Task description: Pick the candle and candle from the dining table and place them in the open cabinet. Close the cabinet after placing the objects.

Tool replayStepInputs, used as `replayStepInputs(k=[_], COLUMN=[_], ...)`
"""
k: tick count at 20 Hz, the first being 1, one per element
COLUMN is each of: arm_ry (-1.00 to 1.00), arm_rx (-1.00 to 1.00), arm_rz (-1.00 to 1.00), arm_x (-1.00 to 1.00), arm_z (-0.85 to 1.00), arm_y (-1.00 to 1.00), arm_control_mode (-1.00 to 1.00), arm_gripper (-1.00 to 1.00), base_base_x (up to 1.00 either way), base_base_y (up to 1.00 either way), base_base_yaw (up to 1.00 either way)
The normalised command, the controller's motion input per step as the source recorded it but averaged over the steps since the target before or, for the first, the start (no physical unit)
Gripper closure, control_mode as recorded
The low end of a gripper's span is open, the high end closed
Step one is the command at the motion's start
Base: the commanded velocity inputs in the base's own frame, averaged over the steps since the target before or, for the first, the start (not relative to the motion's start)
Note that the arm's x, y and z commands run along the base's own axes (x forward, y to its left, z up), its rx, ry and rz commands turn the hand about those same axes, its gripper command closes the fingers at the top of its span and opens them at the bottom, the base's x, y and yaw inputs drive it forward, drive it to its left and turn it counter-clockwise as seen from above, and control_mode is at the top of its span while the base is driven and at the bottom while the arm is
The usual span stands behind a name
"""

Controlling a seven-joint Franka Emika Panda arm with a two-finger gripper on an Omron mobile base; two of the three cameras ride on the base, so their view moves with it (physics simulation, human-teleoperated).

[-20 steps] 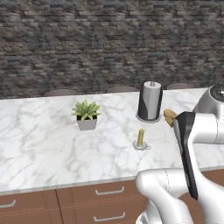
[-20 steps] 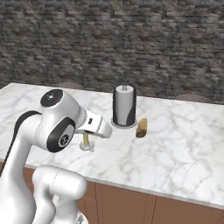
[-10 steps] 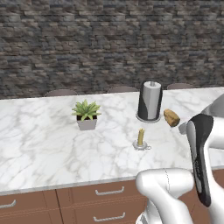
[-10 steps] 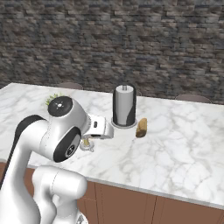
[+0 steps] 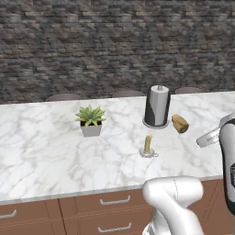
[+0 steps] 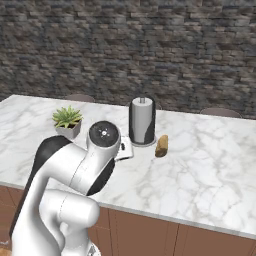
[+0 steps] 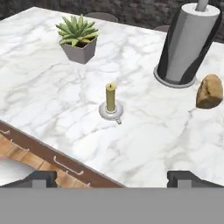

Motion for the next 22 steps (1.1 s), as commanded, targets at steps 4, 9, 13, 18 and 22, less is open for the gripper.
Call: replayStepInputs(k=[4,9,13,18,22], arm_ry=[0.00,-0.03,-0.03,-0.11,-0.28], arm_rx=[0.35,0.17,0.09,0.01,0.02], arm_rz=[0.37,0.18,0.11,0.13,0.17], arm_x=[0.00,0.00,0.02,0.05,0.00], arm_z=[-0.06,-0.10,-0.12,-0.17,-0.15], arm_y=[-0.03,-0.02,0.02,0.14,0.17], arm_control_mode=[-1.00,-1.00,-1.00,-1.00,-1.00], arm_gripper=[-1.00,-1.00,-1.00,-1.00,-1.00], base_base_x=[0.00,0.00,0.00,0.00,0.00], base_base_y=[0.00,0.00,0.00,0.00,0.00], base_base_yaw=[0.00,0.00,0.00,0.00,0.00])
